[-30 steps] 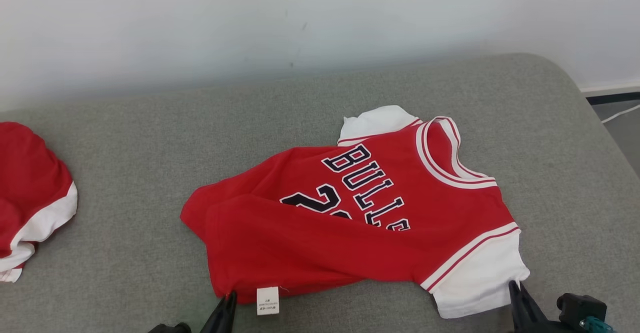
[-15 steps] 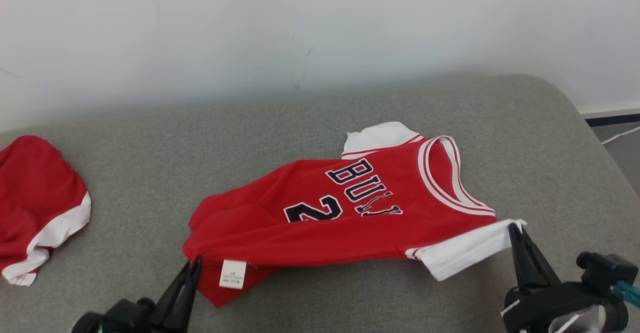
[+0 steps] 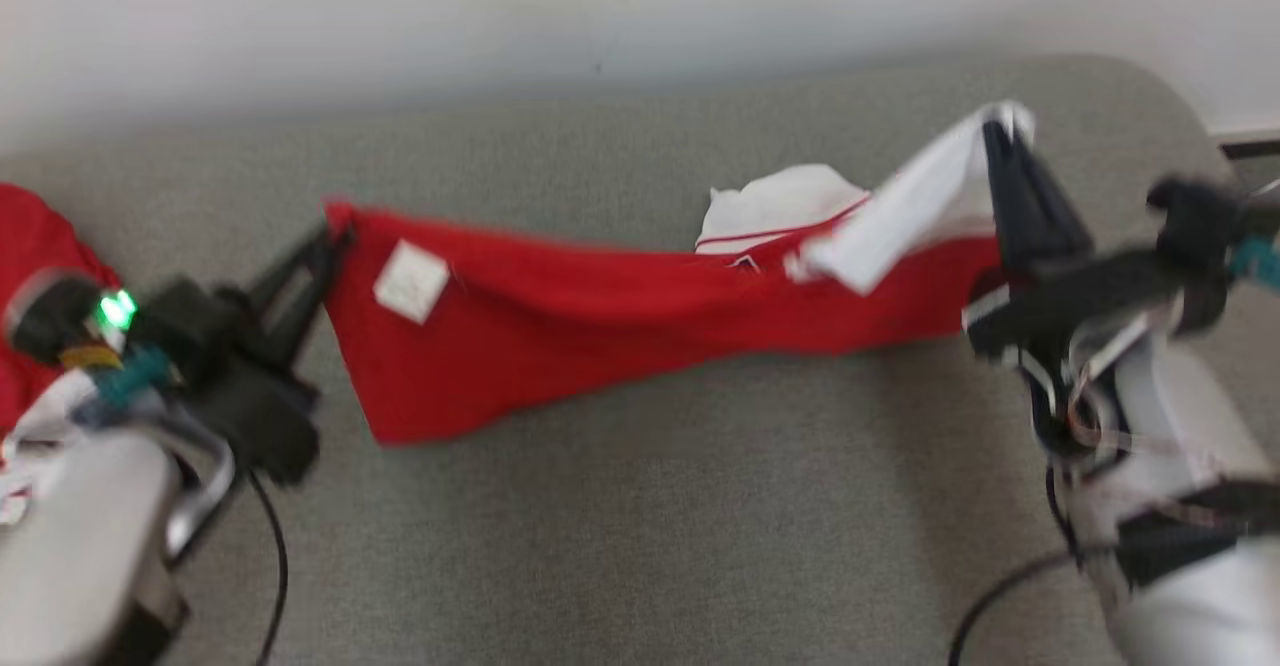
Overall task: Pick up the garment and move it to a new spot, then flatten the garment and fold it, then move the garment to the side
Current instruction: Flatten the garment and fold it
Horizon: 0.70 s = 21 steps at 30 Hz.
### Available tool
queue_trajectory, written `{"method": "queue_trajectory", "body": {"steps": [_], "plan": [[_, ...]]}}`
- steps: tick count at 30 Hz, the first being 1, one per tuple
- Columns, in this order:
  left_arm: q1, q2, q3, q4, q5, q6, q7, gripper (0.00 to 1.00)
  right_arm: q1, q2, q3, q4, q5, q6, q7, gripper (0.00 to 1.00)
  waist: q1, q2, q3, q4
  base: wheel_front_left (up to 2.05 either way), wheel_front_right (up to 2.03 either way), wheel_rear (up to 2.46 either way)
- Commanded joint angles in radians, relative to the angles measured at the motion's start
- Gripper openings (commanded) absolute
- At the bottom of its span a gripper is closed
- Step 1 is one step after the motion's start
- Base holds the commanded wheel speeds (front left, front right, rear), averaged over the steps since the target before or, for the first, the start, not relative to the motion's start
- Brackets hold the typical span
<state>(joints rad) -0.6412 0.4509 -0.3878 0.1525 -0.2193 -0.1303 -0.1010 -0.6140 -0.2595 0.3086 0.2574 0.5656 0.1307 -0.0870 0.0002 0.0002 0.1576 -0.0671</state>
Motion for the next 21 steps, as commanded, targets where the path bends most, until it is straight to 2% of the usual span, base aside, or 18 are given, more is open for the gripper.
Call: {"method": "queue_trajectory", "body": {"steps": [1,4,11,16,21], "plan": [[-0.048,0.016,-0.019,0.011,-0.025,0.001,0.007,0.00,-0.055,0.004,0.009,0.021,0.010,0.000,-0.001,0.00,-0.0002,-0.0002,0.097,0.012,0.00,0.00,0.00],[-0.201,0.079,-0.080,0.063,-0.060,0.001,0.021,0.00,-0.213,0.018,0.022,0.111,0.050,0.000,0.001,0.00,-0.0002,-0.0002,0.158,0.017,0.00,0.00,0.00],[-0.549,0.129,-0.230,0.185,-0.142,0.001,0.033,0.00,-0.598,0.049,0.015,0.329,0.163,0.000,0.016,0.00,-0.0002,-0.0002,0.269,0.023,0.00,0.00,0.00],[-0.775,0.130,-0.312,0.281,-0.198,0.001,0.029,0.00,-0.836,0.060,0.018,0.488,0.154,0.000,0.003,0.00,-0.0002,-0.0002,0.313,0.023,0.00,0.00,0.00],[-0.953,0.107,-0.379,0.401,-0.234,0.001,0.013,0.00,-1.025,0.073,0.014,0.651,0.125,0.000,-0.020,0.00,-0.0002,-0.0002,0.308,0.029,0.00,0.00,0.00]]}}
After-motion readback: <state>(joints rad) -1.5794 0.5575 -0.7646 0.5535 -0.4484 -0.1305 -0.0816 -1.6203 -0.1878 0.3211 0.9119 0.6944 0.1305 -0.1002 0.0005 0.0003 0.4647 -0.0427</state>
